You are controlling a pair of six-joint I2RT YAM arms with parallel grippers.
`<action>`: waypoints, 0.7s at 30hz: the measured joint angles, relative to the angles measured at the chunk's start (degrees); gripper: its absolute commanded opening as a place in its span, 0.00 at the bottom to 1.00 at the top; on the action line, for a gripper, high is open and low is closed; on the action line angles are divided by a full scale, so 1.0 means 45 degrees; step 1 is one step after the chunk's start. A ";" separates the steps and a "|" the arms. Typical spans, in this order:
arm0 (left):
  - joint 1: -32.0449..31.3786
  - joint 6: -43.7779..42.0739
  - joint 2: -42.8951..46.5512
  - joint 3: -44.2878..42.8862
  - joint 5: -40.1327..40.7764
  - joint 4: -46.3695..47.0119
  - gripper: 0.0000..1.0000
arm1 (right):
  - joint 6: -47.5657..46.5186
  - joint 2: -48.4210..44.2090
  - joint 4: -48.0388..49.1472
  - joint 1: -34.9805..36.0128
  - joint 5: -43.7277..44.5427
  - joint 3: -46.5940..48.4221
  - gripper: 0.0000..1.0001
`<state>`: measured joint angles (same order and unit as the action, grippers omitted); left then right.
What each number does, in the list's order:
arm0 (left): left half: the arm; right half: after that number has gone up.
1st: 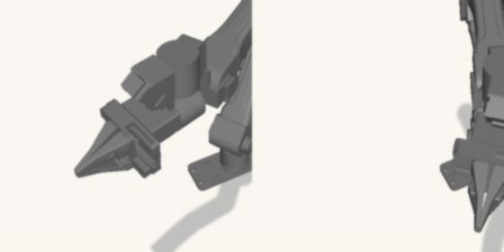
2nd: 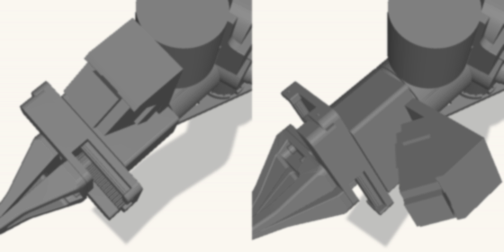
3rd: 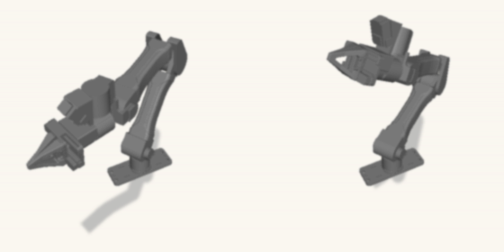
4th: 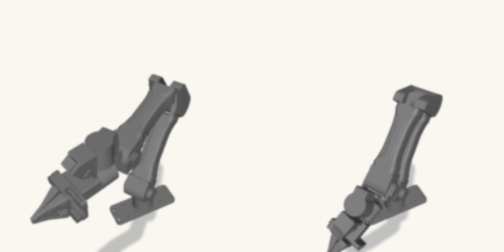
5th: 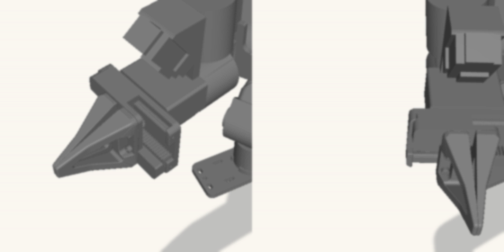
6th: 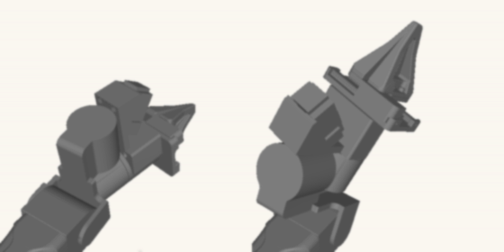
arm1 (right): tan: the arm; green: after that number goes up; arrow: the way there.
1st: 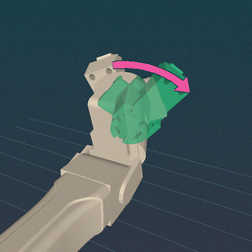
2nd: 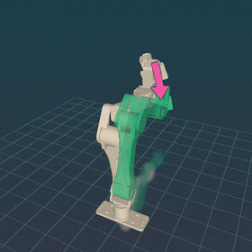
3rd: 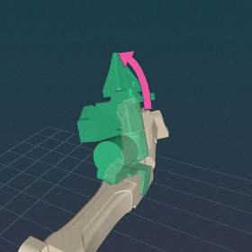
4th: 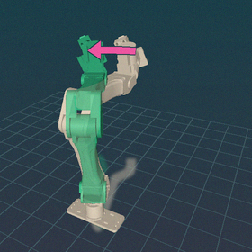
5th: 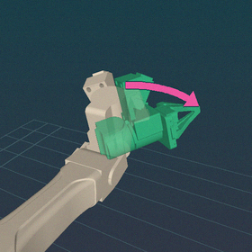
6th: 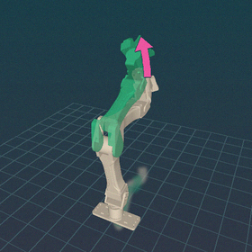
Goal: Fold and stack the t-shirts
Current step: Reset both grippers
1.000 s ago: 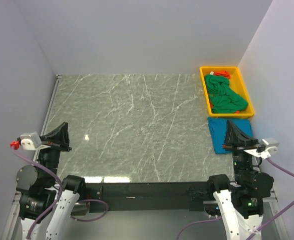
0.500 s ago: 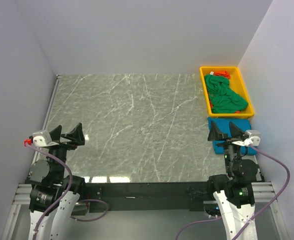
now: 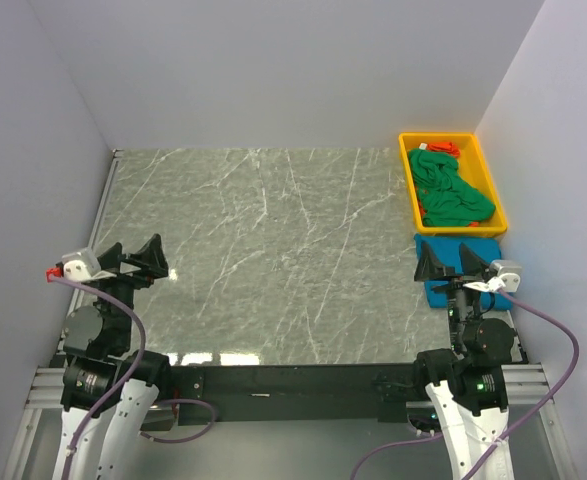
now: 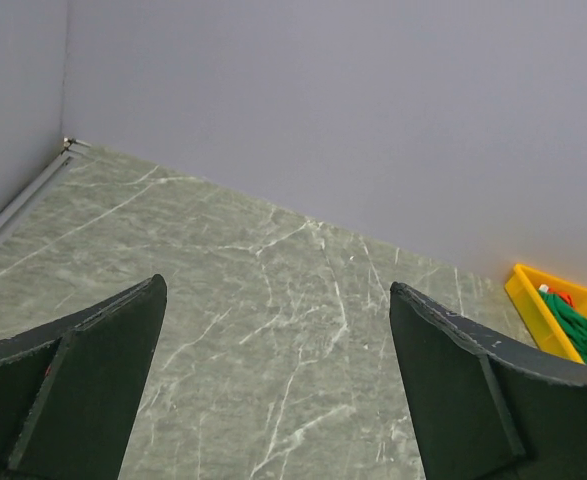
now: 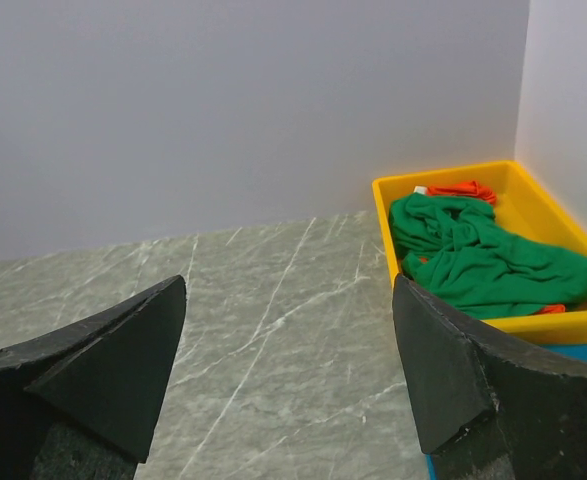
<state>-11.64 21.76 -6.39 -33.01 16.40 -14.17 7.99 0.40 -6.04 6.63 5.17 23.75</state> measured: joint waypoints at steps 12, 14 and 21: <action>0.0019 0.0102 -0.0243 0.0000 -0.0005 0.0024 0.99 | 0.0112 0.0000 0.0019 0.0000 -0.0053 0.0083 0.93; 0.0019 0.0102 -0.0243 0.0000 -0.0005 0.0029 1.00 | 0.0121 0.0000 0.0015 0.0000 -0.0058 0.0083 0.93; 0.0019 0.0102 -0.0243 0.0005 -0.0019 0.0044 1.00 | 0.0117 0.0000 0.0015 0.0000 -0.0374 0.0112 0.94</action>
<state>-11.55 22.22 -7.49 -32.99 16.32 -13.98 8.51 0.40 -5.98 6.63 3.49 24.25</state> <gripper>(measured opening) 0.995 0.934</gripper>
